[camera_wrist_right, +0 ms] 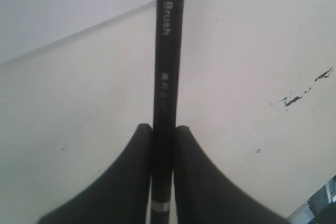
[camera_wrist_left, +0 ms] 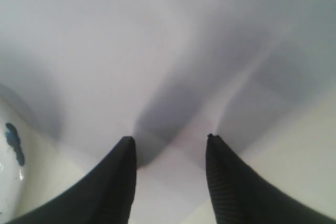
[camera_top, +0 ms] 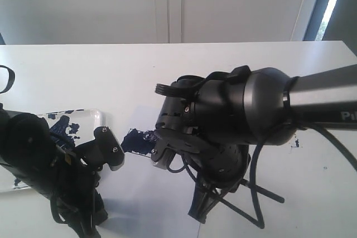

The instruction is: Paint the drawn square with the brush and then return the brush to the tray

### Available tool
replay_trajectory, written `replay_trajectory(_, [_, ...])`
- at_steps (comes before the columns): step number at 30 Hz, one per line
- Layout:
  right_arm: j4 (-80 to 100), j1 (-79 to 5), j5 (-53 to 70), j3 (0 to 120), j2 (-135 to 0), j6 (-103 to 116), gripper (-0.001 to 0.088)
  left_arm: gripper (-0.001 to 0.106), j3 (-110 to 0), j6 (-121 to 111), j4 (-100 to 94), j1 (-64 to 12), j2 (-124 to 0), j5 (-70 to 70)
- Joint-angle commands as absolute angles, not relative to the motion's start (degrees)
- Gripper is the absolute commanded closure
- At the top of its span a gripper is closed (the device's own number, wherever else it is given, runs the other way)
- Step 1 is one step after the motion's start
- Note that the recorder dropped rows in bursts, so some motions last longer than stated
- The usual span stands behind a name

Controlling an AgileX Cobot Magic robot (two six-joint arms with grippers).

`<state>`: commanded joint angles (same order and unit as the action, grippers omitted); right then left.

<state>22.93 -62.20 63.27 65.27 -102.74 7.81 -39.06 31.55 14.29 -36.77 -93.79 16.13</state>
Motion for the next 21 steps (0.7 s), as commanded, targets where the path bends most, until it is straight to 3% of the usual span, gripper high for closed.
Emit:
replay_trajectory(9, [23.0, -62.2, 61.5, 66.8, -95.8, 8.1, 0.0868, 0.057, -39.1, 31.5, 14.3, -36.8, -93.8, 16.3])
replay_trajectory(21, [20.7, -62.2, 63.7, 66.7, -100.0, 7.0, 0.0868, 0.057, -39.1, 31.5, 14.3, -36.8, -93.8, 16.1])
